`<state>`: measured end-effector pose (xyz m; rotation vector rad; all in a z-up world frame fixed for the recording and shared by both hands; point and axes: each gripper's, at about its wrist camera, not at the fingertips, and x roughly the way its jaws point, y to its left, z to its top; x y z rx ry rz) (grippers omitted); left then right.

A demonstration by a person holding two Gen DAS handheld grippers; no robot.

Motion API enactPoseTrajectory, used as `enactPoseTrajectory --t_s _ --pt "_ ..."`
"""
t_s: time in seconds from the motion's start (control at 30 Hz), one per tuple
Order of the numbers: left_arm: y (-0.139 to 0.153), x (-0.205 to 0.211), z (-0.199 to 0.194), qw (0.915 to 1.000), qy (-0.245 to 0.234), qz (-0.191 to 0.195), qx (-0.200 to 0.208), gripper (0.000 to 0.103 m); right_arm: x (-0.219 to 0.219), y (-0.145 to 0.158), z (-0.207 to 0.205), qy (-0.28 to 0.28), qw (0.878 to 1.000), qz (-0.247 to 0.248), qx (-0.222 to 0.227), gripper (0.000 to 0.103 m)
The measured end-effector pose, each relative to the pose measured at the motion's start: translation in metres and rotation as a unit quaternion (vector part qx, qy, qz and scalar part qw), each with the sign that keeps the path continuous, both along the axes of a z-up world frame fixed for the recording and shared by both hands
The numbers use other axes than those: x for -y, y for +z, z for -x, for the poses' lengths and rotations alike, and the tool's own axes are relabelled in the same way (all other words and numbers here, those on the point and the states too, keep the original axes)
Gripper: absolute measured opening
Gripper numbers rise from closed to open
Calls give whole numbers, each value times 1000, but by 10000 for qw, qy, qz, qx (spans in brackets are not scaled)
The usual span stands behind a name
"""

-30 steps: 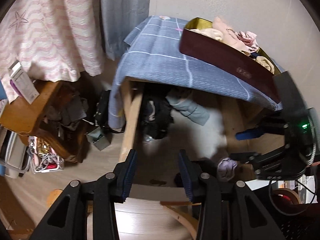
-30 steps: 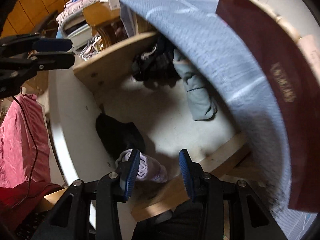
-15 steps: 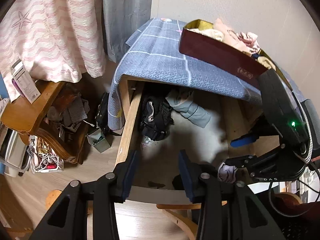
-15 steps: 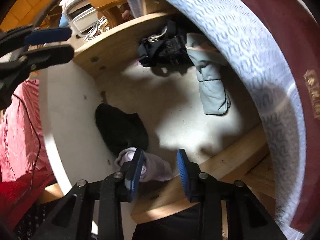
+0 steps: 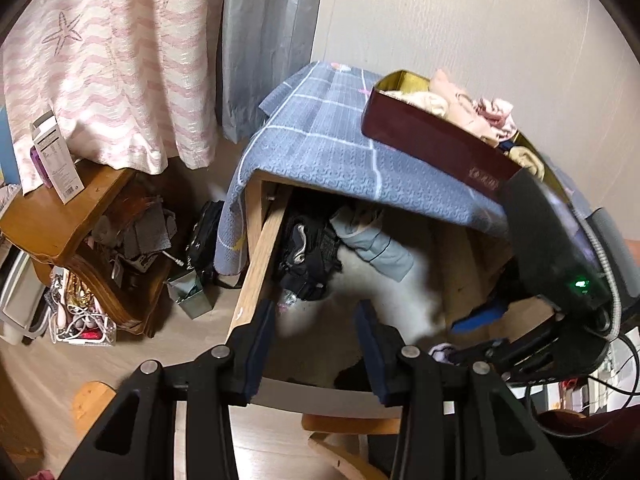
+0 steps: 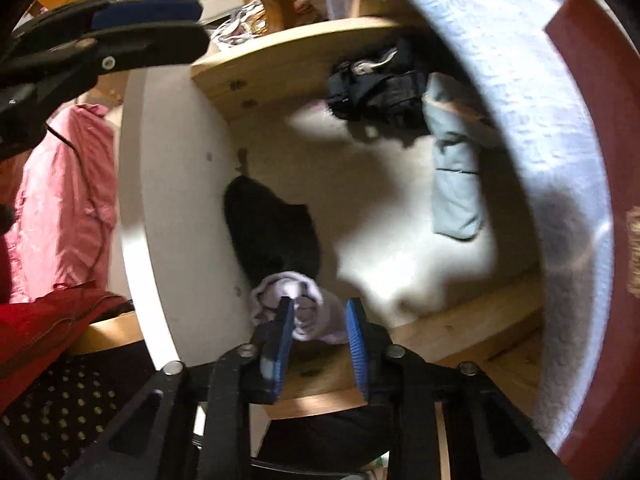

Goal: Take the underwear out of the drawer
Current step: 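Grasp the lavender sock with the right gripper and lift it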

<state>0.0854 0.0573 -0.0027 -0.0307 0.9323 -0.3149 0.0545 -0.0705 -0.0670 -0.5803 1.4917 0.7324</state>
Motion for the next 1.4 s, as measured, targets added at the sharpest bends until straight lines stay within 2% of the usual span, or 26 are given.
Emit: enactPoseTrajectory --t_s 0.07,0.23,0.37,0.53,0.63,0.77,0.87,0.93,0.97,1.03,1.07,1.13,1.17,1.2,1.3,1.4 --pt "1 -1 1 10000 28 52 22 42 1 -3 -3 4 9998 -31 -174 28" --pt "1 -4 9 9998 103 140 69 42 11 1 -17 -161 9997 -39 -199 28" --pt "-1 -3 12 9996 131 260 56 42 2 -14 -12 207 9986 222 -439 28" --pt "-3 -3 16 9995 158 269 25 42 -6 -18 -20 592 9958 207 -660 28" --pt "-3 -6 19 9993 212 307 21 42 -9 -22 -22 760 9915 86 -1056 28" --pt "-4 -9 19 9991 275 338 2 42 -16 -32 -18 819 9896 152 -1175 29" --pt "-5 -8 19 9991 282 331 -12 42 -21 -34 -23 655 9927 233 -990 28" --pt "-4 -6 19 9990 270 356 14 42 -24 -27 -28 556 9967 379 -461 23" --pt "-4 -6 20 9990 266 355 18 42 -25 -20 -33 411 9981 447 -48 23" --pt "-3 -5 19 9989 263 379 36 42 -24 -9 -38 208 9994 205 183 23" --pt "-4 -5 19 9989 261 387 35 42 -23 -6 -38 165 9996 137 162 23" --pt "-4 -3 19 9990 241 388 19 42 -21 -5 -34 171 9997 145 -87 29" --pt "-4 -3 19 9990 234 391 29 42 -20 -7 -30 199 9994 196 -217 45" --pt "-4 -3 20 9990 228 395 37 42 -20 -8 -26 229 9991 256 -259 52" --pt "-4 -3 20 9988 249 418 41 42 -13 -21 -19 246 9973 668 -163 55" --pt "-5 -3 20 9987 254 443 26 42 -11 -34 -23 33 9971 695 -318 55"
